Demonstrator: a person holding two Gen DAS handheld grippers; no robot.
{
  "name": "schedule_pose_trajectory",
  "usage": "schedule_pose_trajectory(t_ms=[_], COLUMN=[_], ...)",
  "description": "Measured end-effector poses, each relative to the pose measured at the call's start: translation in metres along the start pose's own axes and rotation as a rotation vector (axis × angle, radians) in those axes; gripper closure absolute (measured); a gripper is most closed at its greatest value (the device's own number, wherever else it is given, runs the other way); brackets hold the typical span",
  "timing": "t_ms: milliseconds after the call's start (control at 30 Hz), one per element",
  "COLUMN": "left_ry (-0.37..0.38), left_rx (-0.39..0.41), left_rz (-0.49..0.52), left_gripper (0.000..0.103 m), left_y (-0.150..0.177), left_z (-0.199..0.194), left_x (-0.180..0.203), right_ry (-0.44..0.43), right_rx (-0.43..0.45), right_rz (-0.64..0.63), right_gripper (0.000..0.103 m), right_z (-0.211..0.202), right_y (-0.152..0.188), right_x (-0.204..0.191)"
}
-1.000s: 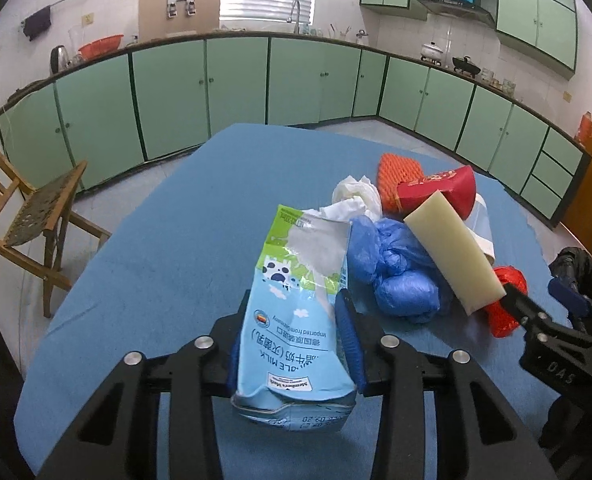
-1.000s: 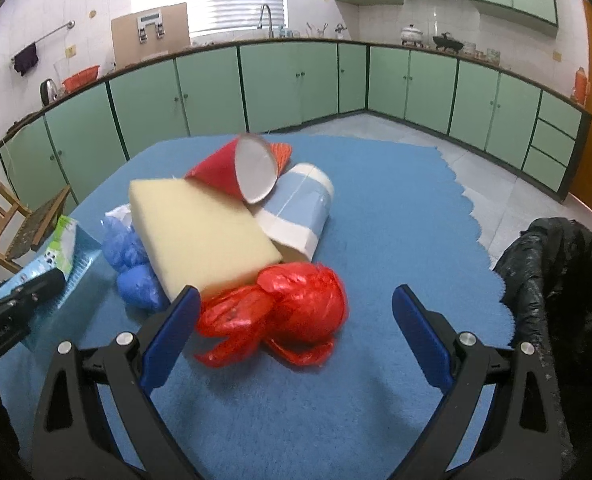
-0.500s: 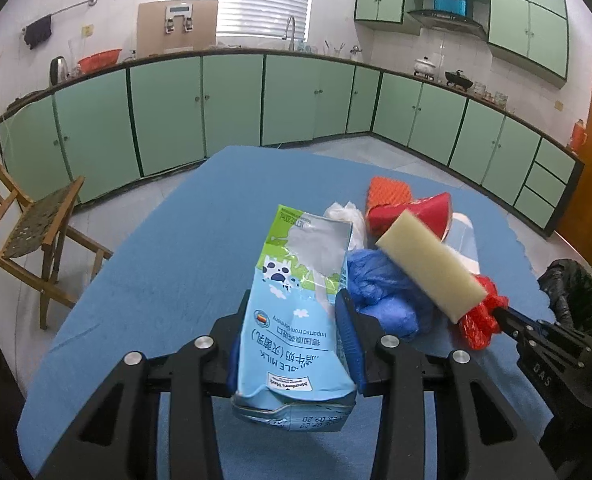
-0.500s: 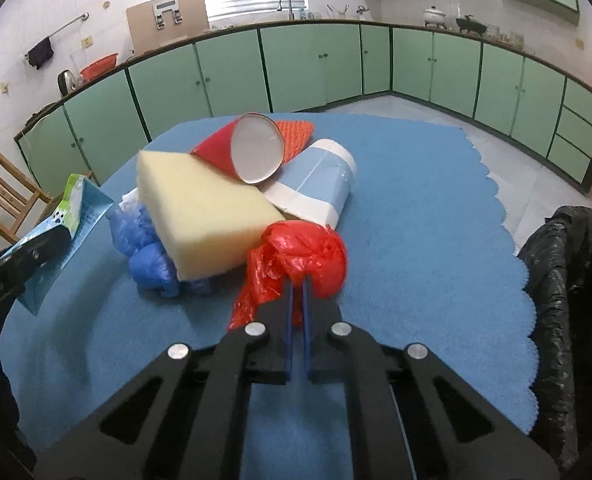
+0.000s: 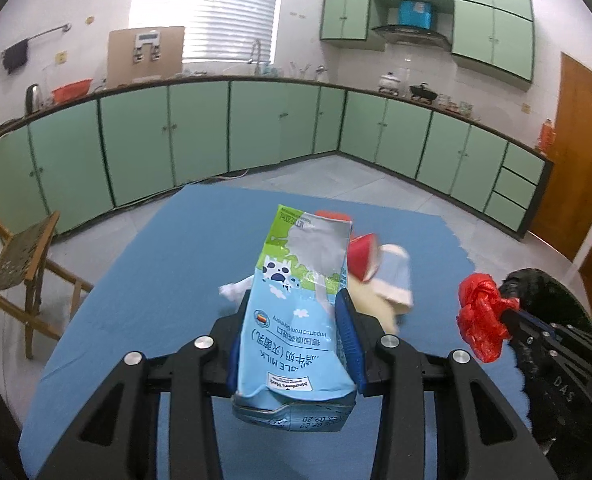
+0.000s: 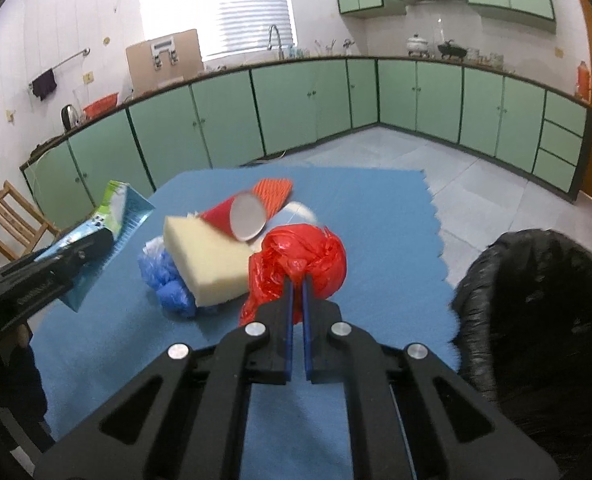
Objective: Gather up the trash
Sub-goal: 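Grasp the red plastic bag with the right tool while the left holds the pouch, then carry pouch and red bag over the bin and open both tools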
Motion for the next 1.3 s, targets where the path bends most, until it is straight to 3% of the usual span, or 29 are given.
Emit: schedule_pose_trajectory(t_ms=[400,833,1067,1300], left_ry=[0.158,0.368,0.464,0.512], left_rx=[0.033,0.060,0.050,0.012], left_rz=[0.083,0.180,0.221,0.260], left_gripper=[0.063,0.063,0.063,0.063], left_y=[-0.029,-0.047,-0.046,-0.037], left_z=[0.003,0.014,0.025,0.043], left_x=[0.079,0.189,0.253,0.298], right_ry=[0.121,0.327,0.396,0.438], right_rx=[0.098,0.150,0.143,0.103], right_rz=[0.068,0.157,0.204,0.271], right_gripper=[0.100,0.100,0.100,0.099], right_z=[-0.059,-0.109,-0.115,-0.105], right_y=[-0.017,-0.006,0.013,0.038], right_x=[0.064,0.165,0.215,0.258])
Point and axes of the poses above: each gripper's, at about its wrist camera, not at the fingertips, and z roughly the way its jaws point, x to its right, y to its underside, the point moved 2 cm from there along z, roughly the way its jaws point, and after that the axes turned 8 degrees about z, right-handed, at the moved point
